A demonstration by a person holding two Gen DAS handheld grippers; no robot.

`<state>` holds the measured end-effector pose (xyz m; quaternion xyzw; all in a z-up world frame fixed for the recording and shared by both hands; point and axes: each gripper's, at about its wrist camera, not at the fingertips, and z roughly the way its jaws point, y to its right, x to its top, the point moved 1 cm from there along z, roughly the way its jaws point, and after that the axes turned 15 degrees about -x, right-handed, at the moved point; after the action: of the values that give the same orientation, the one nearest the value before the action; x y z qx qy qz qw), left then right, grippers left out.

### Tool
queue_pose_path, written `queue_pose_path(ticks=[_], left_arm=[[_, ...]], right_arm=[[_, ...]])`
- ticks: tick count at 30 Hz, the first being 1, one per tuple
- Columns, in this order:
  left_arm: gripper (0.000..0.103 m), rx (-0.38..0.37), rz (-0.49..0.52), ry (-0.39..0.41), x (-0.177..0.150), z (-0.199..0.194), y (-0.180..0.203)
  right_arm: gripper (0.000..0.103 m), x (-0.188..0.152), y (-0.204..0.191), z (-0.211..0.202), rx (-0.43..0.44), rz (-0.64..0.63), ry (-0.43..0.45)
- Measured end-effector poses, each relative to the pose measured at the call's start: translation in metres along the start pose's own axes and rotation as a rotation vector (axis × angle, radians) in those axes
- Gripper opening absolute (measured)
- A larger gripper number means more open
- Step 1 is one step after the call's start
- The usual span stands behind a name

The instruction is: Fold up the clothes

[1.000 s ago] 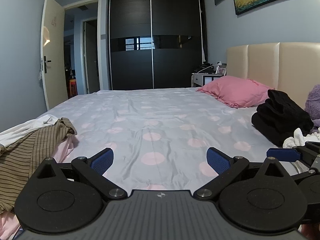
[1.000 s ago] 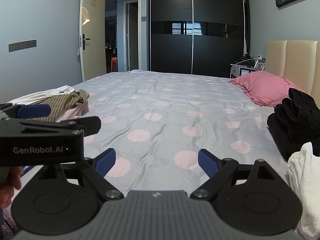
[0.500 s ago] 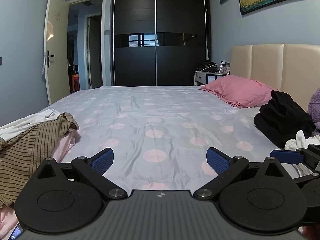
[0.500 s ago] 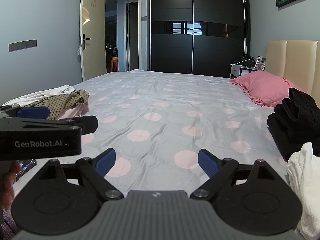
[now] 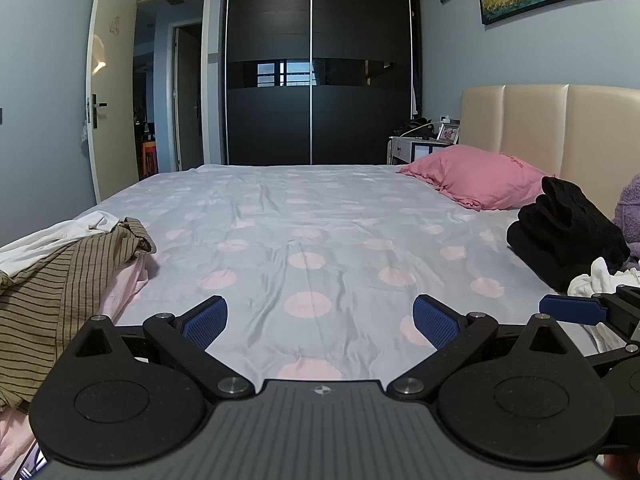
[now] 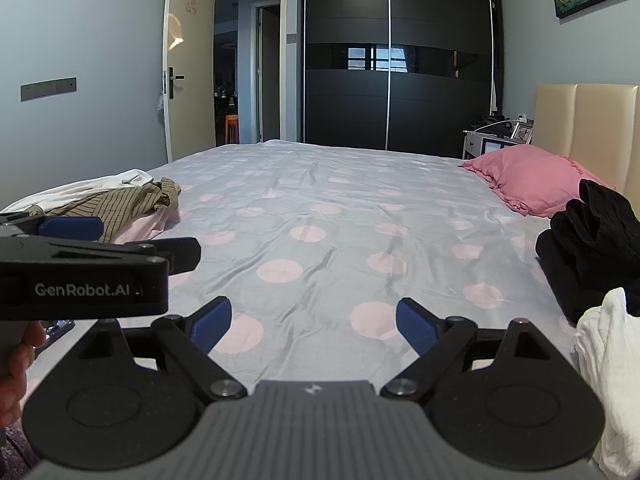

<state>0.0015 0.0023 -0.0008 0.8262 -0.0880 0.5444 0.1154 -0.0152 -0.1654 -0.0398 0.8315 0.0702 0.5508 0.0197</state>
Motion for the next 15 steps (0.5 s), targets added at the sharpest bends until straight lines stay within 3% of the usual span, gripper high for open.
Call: queue_pose_path(ticks=[15], left_arm=[[0.101, 0.009, -0.01, -0.039, -0.003, 0.0035, -0.0015]], right_arm=[[0.091, 0.002, -0.0007, 0.0022, 0.004, -0.009, -0.005]])
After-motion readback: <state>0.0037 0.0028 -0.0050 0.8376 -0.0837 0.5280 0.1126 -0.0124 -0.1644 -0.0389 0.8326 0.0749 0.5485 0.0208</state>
